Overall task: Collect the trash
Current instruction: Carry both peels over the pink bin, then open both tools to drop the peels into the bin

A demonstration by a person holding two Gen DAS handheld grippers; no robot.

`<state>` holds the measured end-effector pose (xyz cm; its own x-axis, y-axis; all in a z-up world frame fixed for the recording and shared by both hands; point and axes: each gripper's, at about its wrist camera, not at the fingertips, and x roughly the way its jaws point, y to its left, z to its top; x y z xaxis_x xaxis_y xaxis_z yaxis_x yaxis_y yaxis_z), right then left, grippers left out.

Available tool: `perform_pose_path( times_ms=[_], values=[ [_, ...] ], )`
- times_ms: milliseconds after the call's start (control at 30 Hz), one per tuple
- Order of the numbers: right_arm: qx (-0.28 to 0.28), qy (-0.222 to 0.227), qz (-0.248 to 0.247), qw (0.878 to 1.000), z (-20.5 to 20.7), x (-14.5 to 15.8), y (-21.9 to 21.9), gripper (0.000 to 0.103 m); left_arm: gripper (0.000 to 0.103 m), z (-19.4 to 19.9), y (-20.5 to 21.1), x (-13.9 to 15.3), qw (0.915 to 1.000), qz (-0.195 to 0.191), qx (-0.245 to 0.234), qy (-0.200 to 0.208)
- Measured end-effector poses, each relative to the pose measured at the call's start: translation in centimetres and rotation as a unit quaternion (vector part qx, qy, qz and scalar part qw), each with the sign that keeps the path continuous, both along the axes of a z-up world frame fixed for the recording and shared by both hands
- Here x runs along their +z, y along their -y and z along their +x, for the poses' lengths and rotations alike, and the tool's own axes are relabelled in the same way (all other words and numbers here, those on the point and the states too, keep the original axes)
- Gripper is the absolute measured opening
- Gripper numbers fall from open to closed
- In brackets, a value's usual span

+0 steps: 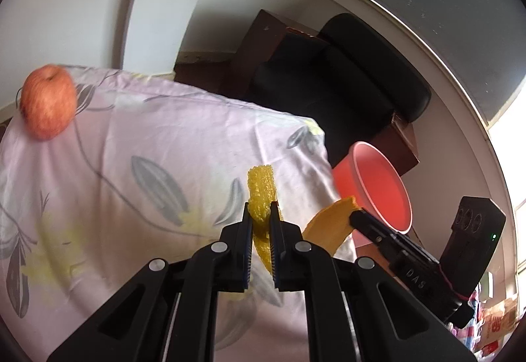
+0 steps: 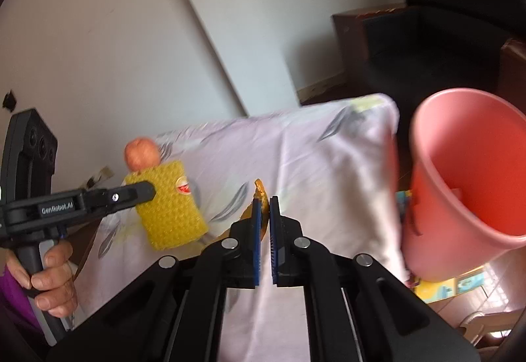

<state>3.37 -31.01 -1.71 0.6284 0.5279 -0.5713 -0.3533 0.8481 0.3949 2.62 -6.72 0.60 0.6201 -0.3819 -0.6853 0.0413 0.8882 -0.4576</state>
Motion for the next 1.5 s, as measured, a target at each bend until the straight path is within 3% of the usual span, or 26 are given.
perform_pose_path(
  times_ms=[233,633,1000,1500],
  values=[
    [-0.102,0.046,-0.02,0.994,-0.2,2.6,6.1,0.005,0.008,1.6,5.1,2.5,0.9983,0.013,-0.047,0.033],
    [-0.242,0.087,-0.06,0.965,0.4,3.5,15.3,0.005,0.008,5.2,15.5,5.9,0.9885,0.028,-0.122,0.084],
    [-0.277,0.096,-0.109,0.95,1.8,1.9,17.1,0.005,0.008,9.4,22.8,5.3,0.982,0.054,-0.152,0.099],
    [-0.259,0.06,-0.107,0.958,3.2,-0.3,17.3,0.005,0.009,11.7,25.7,1.1,0.9779,0.092,-0.175,0.069]
  ],
)
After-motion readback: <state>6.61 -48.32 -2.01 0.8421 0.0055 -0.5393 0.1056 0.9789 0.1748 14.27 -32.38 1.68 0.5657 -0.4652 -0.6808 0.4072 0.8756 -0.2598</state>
